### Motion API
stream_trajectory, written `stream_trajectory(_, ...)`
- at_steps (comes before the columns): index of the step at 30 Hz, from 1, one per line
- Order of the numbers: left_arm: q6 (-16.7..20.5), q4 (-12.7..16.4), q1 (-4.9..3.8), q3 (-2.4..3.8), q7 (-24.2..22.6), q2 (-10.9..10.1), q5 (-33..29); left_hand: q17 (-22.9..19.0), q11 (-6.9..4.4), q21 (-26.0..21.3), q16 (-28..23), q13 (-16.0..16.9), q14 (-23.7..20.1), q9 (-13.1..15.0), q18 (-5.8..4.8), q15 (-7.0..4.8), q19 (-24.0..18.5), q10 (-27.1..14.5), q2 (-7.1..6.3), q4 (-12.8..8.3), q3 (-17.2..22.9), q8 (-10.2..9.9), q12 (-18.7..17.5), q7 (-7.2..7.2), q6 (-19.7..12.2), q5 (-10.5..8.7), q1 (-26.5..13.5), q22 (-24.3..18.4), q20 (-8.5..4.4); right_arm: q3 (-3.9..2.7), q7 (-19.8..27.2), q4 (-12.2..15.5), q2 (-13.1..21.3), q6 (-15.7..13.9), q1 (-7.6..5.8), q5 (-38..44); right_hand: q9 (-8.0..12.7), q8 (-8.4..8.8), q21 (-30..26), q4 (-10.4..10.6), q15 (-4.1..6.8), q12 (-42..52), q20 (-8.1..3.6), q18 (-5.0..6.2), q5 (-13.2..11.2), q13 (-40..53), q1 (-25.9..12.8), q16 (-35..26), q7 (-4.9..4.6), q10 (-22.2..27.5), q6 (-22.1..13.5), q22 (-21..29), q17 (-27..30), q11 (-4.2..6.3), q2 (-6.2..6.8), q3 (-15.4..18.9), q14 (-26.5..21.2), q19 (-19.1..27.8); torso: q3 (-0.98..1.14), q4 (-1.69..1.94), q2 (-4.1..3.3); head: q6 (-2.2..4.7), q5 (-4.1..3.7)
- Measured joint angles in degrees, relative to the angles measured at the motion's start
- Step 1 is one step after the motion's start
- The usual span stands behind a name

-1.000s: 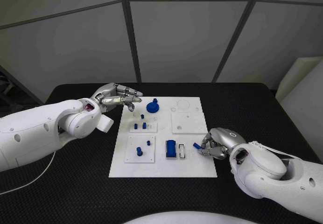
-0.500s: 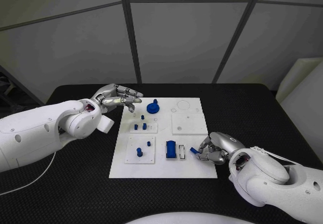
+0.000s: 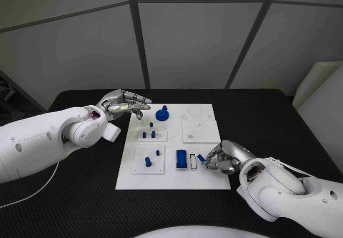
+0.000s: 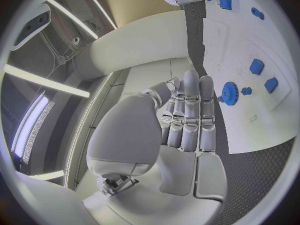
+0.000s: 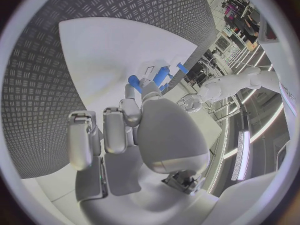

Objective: Assemble the parts on the task board

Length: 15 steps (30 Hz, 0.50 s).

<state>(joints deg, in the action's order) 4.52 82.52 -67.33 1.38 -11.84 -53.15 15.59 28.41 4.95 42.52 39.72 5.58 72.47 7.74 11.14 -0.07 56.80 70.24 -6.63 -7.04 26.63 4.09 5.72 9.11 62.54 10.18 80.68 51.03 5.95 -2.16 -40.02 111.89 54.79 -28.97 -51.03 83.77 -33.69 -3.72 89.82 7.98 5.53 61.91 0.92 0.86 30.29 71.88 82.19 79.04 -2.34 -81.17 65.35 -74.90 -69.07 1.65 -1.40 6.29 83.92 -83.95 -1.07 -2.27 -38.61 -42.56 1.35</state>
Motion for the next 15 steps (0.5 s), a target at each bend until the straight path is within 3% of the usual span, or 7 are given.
stream_trajectory(8,0.0,0.1,0.00,0.00,0.1,0.0,0.0,0.0,0.00,0.0,0.0,0.0,0.0,0.0,0.00,0.00,0.0,0.0,0.00,-0.2,-0.2,0.0,0.0,0.00,0.0,0.23,0.0,0.1,0.00,-0.01,-0.1,-2.1,-2.7,1.1,-0.08,-4.7,0.4,-0.01,0.0,2.0,0.00,0.2,0.00,0.00,-0.1,0.2,-1.6,0.0,-0.17,0.0,0.2,0.0,-0.6,0.00,-1.05,0.3,0.0,0.0,0.01,0.03,-0.03,-0.27,0.24)
stream_trajectory(12,0.0,0.1,0.00,0.00,0.1,0.0,0.0,0.0,0.00,0.0,-0.2,0.0,0.0,0.0,0.00,0.00,0.0,0.0,0.00,-0.2,-0.2,0.0,0.0,0.00,0.0,0.23,0.0,0.1,0.00,-0.21,-0.1,-3.0,-3.8,1.4,-0.32,-7.5,0.2,-0.08,0.0,2.7,0.00,0.7,0.00,0.00,-0.4,0.5,-2.6,0.1,0.61,-0.2,1.0,0.0,-0.7,0.22,-0.87,0.6,0.0,0.0,0.00,0.03,-0.03,-0.41,0.24)
stream_trajectory(15,0.0,0.2,0.00,0.00,0.1,-0.1,0.0,0.0,0.00,0.0,-0.2,0.0,0.0,0.0,0.00,0.00,0.0,0.0,0.00,-0.2,-0.2,0.0,0.0,0.00,0.0,0.23,0.0,0.1,0.00,-0.29,-0.1,-3.4,-4.0,1.4,-0.47,-8.9,0.2,-0.22,0.0,3.0,0.00,0.7,0.00,0.00,-0.6,0.5,-3.0,0.2,0.59,-0.2,1.3,0.0,-0.7,0.23,-0.51,0.8,0.0,0.0,0.03,0.02,-0.03,-0.48,0.32)
